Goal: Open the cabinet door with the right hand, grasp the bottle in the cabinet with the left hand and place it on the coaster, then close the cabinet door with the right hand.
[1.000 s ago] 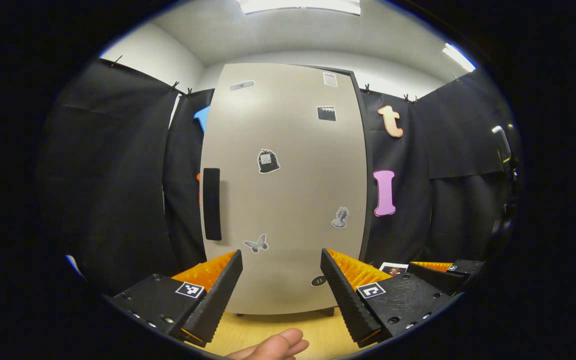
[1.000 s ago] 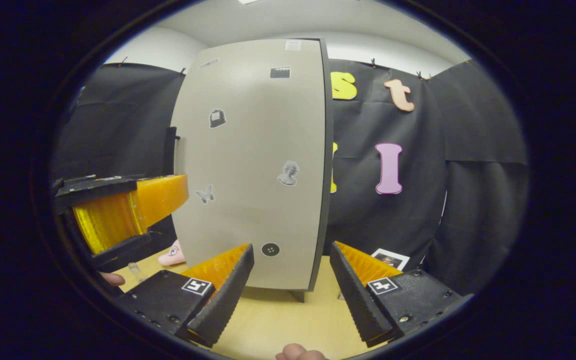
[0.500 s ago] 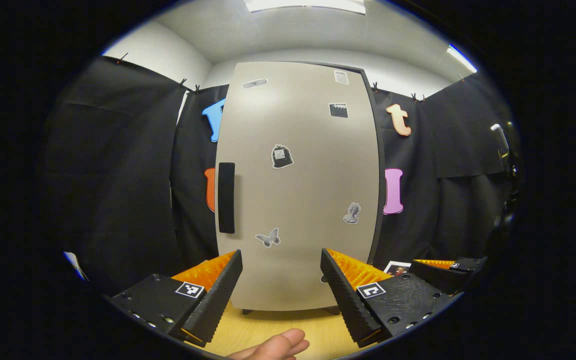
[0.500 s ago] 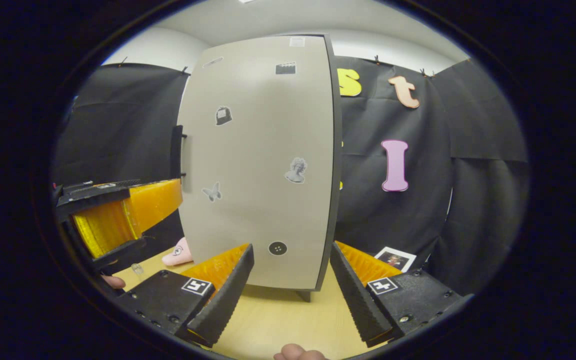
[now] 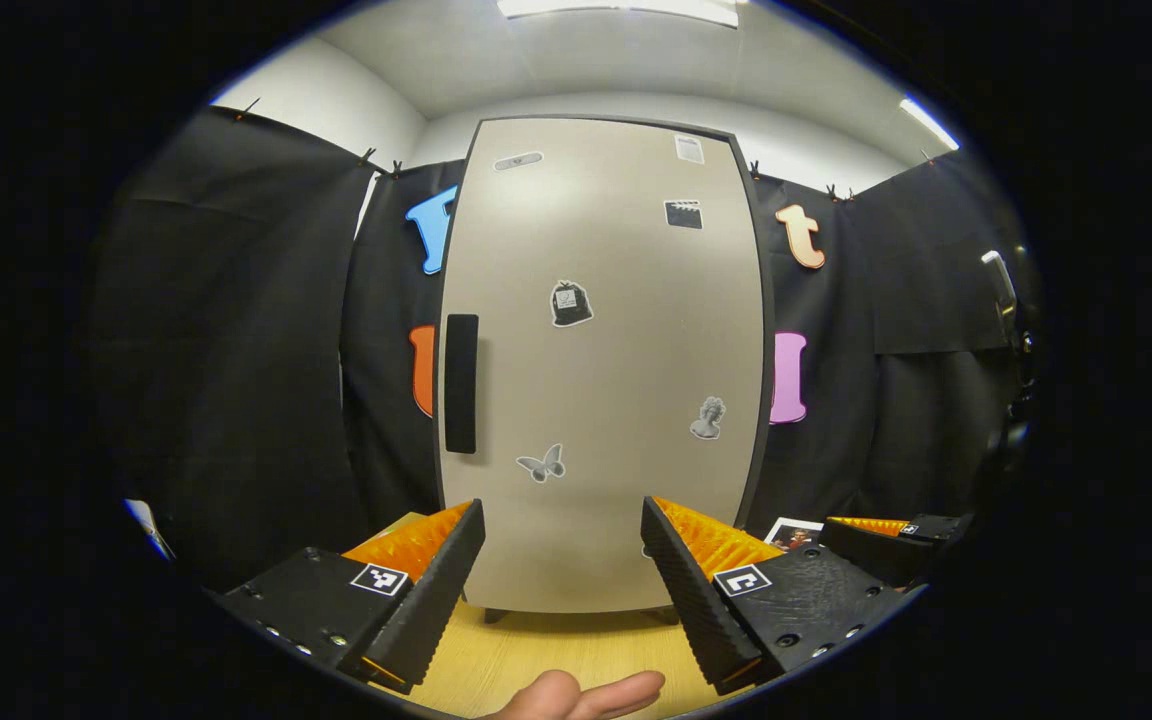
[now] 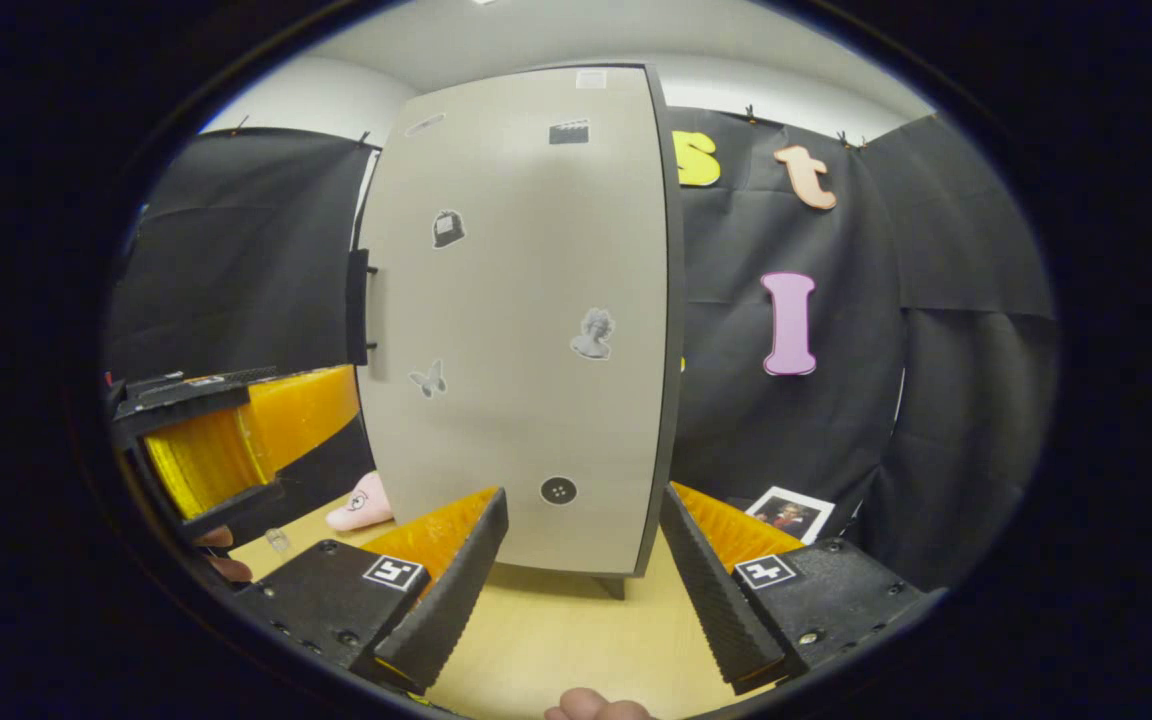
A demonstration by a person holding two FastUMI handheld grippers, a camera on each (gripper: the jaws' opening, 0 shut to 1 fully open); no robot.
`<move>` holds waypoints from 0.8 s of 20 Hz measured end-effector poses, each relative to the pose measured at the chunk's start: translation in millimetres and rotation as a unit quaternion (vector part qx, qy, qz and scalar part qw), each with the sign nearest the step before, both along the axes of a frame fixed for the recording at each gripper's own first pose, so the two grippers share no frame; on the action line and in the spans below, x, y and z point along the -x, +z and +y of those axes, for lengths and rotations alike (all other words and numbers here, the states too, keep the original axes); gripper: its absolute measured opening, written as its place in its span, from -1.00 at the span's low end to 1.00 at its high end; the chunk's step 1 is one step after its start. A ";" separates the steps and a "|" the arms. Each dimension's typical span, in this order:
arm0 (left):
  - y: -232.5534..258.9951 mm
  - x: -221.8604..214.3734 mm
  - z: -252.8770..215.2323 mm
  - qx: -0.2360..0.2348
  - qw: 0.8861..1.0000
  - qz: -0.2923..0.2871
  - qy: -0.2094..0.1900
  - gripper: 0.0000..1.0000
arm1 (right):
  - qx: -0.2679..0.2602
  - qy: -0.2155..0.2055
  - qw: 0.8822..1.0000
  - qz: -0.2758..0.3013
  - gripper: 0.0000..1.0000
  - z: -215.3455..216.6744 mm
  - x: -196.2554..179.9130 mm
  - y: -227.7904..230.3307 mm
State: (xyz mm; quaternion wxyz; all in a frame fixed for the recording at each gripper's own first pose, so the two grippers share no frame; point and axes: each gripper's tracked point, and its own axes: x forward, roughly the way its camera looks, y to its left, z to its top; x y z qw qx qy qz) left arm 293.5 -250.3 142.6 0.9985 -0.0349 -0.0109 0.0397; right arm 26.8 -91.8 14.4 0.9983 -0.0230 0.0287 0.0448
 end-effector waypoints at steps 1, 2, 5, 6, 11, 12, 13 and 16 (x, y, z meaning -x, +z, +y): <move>-0.8 0.0 -0.1 0.000 1.000 0.000 -0.001 0.90 | -0.002 -0.001 1.000 0.000 0.97 -1.2 0.9 0.4; 0.1 0.6 -0.7 -0.001 1.000 0.001 -0.003 0.90 | -0.004 -0.003 1.000 0.002 0.96 -2.0 2.1 -0.8; 0.1 1.1 -0.9 -0.003 1.000 0.002 -0.005 0.90 | -0.006 -0.002 1.000 0.005 0.97 -2.4 5.0 -1.8; 0.6 1.1 -1.3 -0.004 1.000 0.001 -0.006 0.90 | -0.007 -0.001 1.000 0.003 0.94 -2.1 6.7 -1.1; -1.9 3.8 -0.5 -0.001 1.000 0.005 -0.011 0.90 | -0.005 0.000 1.000 0.004 0.97 1.3 11.8 -1.0; -2.8 3.6 0.4 0.000 1.000 0.006 -0.011 0.90 | -0.004 0.001 1.000 0.003 0.94 1.6 13.1 -0.6; -3.3 4.6 1.3 0.001 1.000 0.008 -0.011 0.90 | -0.003 0.001 1.000 0.003 0.97 2.2 14.6 -0.5; -4.8 4.2 3.8 0.005 1.000 0.012 -0.013 0.90 | -0.002 0.002 1.000 0.009 0.97 4.4 17.7 -2.8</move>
